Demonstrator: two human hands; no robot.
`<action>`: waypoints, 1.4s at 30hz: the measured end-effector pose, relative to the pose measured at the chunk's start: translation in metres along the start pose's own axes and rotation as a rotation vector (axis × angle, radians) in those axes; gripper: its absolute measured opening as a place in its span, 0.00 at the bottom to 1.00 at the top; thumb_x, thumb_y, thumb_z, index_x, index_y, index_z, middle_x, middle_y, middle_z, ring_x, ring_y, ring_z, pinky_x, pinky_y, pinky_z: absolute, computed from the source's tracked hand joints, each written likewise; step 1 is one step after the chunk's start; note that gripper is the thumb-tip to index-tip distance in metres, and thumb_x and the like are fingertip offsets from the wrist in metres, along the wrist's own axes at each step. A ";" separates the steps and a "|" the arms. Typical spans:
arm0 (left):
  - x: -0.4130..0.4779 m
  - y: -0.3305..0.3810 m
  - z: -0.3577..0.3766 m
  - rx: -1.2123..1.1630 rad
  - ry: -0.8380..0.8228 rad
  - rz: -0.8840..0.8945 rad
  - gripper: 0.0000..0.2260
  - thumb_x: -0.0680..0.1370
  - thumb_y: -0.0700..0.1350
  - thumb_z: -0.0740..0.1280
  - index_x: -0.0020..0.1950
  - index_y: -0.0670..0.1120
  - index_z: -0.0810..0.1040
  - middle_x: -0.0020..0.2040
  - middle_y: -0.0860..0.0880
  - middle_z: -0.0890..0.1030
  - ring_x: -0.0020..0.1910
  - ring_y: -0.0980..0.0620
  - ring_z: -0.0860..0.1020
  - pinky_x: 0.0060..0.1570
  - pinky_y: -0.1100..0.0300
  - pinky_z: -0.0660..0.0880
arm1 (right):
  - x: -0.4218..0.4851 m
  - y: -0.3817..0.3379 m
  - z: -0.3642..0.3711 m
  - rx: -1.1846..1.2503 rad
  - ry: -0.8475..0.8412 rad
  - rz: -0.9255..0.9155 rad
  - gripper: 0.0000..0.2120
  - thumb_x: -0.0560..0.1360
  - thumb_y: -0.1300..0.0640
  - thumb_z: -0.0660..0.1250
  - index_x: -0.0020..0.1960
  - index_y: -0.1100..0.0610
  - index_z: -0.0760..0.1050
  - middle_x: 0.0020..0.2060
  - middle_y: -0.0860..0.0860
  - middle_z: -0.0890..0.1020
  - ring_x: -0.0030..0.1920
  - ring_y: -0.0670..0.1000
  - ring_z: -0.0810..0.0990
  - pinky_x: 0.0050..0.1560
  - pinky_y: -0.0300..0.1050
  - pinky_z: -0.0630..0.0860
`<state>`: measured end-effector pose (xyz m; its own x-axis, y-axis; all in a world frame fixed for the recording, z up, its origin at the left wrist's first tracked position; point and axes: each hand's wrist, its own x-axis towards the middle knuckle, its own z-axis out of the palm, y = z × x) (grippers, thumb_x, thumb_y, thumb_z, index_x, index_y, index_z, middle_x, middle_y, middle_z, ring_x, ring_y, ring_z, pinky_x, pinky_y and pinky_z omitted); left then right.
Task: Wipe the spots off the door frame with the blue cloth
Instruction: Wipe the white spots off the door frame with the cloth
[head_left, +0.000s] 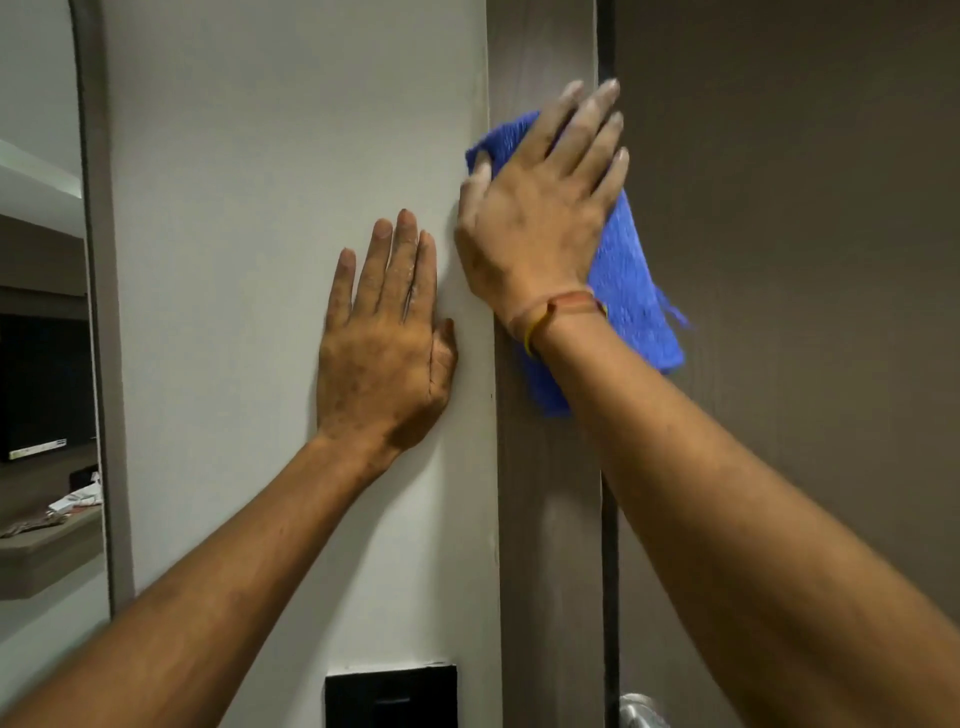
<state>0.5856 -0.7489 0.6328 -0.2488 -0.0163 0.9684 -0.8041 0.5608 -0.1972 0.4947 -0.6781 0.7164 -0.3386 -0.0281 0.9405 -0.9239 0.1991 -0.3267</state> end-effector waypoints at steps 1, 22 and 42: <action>0.000 0.000 0.000 0.001 0.002 0.003 0.28 0.79 0.51 0.48 0.76 0.41 0.51 0.78 0.40 0.53 0.77 0.44 0.50 0.76 0.46 0.49 | 0.008 -0.003 0.001 -0.007 0.011 0.003 0.37 0.77 0.44 0.50 0.76 0.67 0.45 0.76 0.67 0.50 0.77 0.65 0.50 0.77 0.60 0.50; -0.001 -0.001 -0.002 -0.006 -0.010 0.019 0.28 0.79 0.52 0.47 0.76 0.40 0.51 0.78 0.40 0.54 0.77 0.43 0.51 0.76 0.44 0.51 | -0.025 0.005 0.006 -0.004 0.002 -0.009 0.37 0.77 0.44 0.50 0.76 0.67 0.45 0.76 0.66 0.49 0.77 0.64 0.48 0.77 0.60 0.50; -0.002 -0.003 -0.002 -0.048 0.014 0.009 0.27 0.79 0.49 0.51 0.75 0.39 0.56 0.76 0.39 0.58 0.76 0.42 0.55 0.75 0.44 0.54 | -0.030 0.007 0.007 -0.032 0.012 -0.039 0.36 0.76 0.45 0.51 0.76 0.66 0.46 0.77 0.66 0.50 0.77 0.64 0.50 0.77 0.59 0.51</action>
<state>0.5890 -0.7488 0.6321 -0.2483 0.0008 0.9687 -0.7750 0.5997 -0.1992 0.4969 -0.6825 0.6847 -0.3006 -0.0248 0.9534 -0.9299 0.2296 -0.2872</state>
